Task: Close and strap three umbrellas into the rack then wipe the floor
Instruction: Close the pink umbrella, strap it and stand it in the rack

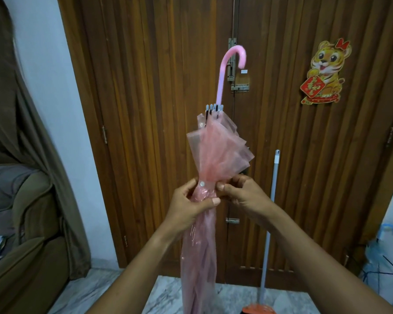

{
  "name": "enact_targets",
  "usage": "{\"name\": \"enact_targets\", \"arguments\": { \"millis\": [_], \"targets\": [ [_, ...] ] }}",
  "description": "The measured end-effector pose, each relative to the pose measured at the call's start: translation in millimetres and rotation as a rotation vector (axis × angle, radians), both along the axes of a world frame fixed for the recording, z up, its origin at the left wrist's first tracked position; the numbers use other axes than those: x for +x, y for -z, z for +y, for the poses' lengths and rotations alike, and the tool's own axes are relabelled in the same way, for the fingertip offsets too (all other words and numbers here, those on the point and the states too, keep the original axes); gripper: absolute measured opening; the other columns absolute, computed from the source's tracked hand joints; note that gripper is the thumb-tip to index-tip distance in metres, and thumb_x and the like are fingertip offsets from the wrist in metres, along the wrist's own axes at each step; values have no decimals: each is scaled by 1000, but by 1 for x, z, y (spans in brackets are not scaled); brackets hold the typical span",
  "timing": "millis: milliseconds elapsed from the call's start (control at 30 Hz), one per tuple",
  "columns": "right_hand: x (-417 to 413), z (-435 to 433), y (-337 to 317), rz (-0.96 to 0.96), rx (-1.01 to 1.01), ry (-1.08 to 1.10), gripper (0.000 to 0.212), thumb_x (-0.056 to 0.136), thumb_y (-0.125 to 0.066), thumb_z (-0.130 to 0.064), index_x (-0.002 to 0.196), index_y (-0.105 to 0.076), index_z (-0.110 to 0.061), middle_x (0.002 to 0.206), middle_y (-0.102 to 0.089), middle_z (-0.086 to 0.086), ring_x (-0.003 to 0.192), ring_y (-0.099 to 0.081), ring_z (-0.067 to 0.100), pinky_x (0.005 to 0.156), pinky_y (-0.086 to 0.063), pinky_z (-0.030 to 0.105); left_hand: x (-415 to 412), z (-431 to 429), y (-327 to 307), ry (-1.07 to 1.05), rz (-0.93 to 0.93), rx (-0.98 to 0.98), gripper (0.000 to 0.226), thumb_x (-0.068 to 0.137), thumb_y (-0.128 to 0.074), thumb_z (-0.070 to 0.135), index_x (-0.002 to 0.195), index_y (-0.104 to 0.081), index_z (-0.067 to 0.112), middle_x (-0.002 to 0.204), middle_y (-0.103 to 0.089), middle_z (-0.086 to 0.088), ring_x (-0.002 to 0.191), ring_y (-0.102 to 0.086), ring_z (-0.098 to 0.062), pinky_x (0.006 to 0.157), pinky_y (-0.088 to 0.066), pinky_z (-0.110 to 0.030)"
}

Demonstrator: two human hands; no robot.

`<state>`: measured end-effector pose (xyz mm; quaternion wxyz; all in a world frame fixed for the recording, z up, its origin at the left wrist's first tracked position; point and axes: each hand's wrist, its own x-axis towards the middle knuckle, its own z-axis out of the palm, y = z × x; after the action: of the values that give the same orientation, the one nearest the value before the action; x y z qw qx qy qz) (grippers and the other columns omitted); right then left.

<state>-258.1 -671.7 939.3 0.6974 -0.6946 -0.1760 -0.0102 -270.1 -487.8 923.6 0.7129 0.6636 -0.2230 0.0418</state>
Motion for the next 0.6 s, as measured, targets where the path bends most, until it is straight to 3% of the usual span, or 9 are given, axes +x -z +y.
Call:
{"name": "enact_targets", "arguments": {
  "millis": [100, 233, 333, 433, 500, 600],
  "targets": [
    [-2, 3, 0, -49, 62, -22, 30, 90, -70, -14, 120, -68, -9, 115, -74, 12, 114, -69, 27, 97, -57, 42, 4, 4, 4, -124, 4, -57, 81, 71, -86, 1, 136, -46, 27, 114, -74, -4, 105, -72, -14, 83, -57, -23],
    [-1, 12, -1, -143, 51, 55, 28, 87, -76, -9, 111, -70, -21, 113, -75, 11, 109, -71, 25, 94, -58, 43, 3, 10, 5, -143, -68, -21, 41, 86, -74, 6, 123, -58, 15, 110, -75, 0, 104, -72, -17, 81, -58, -25],
    [2, 16, -2, -125, 77, 109, 32, 81, -80, -15, 110, -72, -3, 104, -78, 13, 99, -75, 26, 90, -60, 43, 2, 11, 2, -66, -24, -74, 29, 94, -64, 12, 123, -62, 11, 104, -74, -1, 92, -71, -18, 77, -58, -28],
    [5, 20, -2, -99, 102, 126, 34, 77, -79, -19, 100, -74, 5, 94, -77, 19, 88, -75, 27, 84, -60, 40, 4, 14, 1, 72, 114, -235, 30, 98, -54, 22, 123, -64, 9, 98, -67, -11, 80, -65, -20, 73, -56, -31],
    [5, 23, 0, -91, 100, 128, 33, 78, -78, -17, 99, -74, 8, 94, -75, 22, 88, -71, 29, 82, -60, 34, 0, 16, 2, 178, 214, -325, 31, 100, -48, 26, 117, -71, 17, 94, -68, -13, 75, -67, -21, 72, -57, -34],
    [5, 23, 0, -52, 95, 103, 34, 77, -79, -16, 100, -73, 8, 99, -74, 22, 96, -71, 32, 87, -59, 38, -2, 18, 5, 156, 274, -275, 36, 105, -41, 23, 110, -76, 21, 98, -73, -14, 81, -72, -23, 72, -61, -32]
  ]
}}
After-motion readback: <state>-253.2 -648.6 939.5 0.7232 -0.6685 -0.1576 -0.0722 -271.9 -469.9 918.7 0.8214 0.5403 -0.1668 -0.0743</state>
